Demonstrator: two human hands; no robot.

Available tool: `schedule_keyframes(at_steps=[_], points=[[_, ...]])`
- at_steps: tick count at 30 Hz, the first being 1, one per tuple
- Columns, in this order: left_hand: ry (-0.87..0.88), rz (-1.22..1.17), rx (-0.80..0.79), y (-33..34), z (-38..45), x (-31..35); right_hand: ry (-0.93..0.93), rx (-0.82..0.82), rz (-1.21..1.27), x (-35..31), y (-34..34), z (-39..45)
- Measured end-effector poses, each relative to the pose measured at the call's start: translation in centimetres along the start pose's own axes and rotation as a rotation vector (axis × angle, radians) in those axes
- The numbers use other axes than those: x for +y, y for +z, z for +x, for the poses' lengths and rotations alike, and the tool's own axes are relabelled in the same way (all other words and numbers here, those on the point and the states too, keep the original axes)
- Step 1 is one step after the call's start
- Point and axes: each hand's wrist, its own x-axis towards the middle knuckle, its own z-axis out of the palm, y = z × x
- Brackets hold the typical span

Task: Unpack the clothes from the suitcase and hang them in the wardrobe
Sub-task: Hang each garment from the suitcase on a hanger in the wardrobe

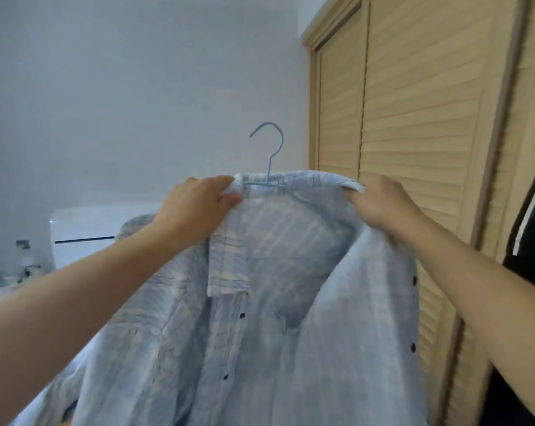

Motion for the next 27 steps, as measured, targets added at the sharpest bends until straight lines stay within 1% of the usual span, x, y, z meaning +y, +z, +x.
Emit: schedule_keyframes(at_steps=[3, 4, 5, 7, 8, 9, 10, 11, 12, 15, 16, 20, 22, 24, 25, 27], points=[[-0.077, -0.198, 0.021, -0.1, -0.3, 0.2, -0.034, -0.314, -0.044, -1.8, 0.0, -3.5], [-0.091, -0.251, 0.025, -0.2, -0.4, 0.3, -0.045, -0.350, -0.006, -1.8, -0.3, -4.2], [-0.100, -0.297, 0.021, -0.3, -0.5, 0.4, -0.043, -0.308, 0.035, -1.9, -1.0, -4.5], [-0.103, -0.380, 0.017, -0.4, -0.7, 0.7, -0.118, 0.006, -0.040, -0.2, -2.0, -2.7], [-0.102, -0.417, 0.026, -0.4, -0.9, 0.8, -0.154, 0.042, -0.062, 0.6, -2.1, -1.9], [-0.099, -0.447, 0.038, -0.3, -1.0, 1.0, -0.202, -0.046, -0.039, 0.9, -1.9, -1.7], [-0.098, -0.471, 0.046, -0.3, -1.1, 1.1, -0.248, -0.176, 0.033, 1.3, -1.0, -1.6], [-0.100, -0.491, 0.046, -0.4, -1.0, 1.3, -0.278, -0.241, 0.086, 1.7, 0.5, -1.7], [-0.101, -0.500, 0.042, -0.4, -0.9, 1.4, -0.283, -0.214, 0.106, 1.9, 1.8, -2.0], [-0.073, -0.439, 0.018, -0.3, -1.0, 1.9, -0.241, 0.033, 0.115, 1.6, 3.7, -2.1], [-0.059, -0.411, 0.015, -0.3, -1.2, 2.2, -0.241, 0.085, 0.108, 1.1, 3.7, -2.2], [-0.007, -0.365, 0.011, -0.2, -3.1, 3.5, -0.327, 0.193, 0.285, -0.6, 3.7, -2.3], [-0.002, -0.246, 0.032, -0.2, -4.1, 3.2, -0.355, 0.354, 0.290, -0.6, 3.7, -2.1], [0.000, -0.077, 0.011, 0.3, -5.2, 2.0, -0.320, 0.518, 0.281, -0.8, 3.3, -1.9], [-0.032, -0.032, -0.016, 0.4, -5.8, 1.3, -0.339, 0.567, 0.279, -1.0, 3.3, -2.0], [-0.104, 0.045, -0.070, 0.4, -7.0, 0.0, -0.403, 0.608, 0.235, -1.3, 3.4, -2.4]])
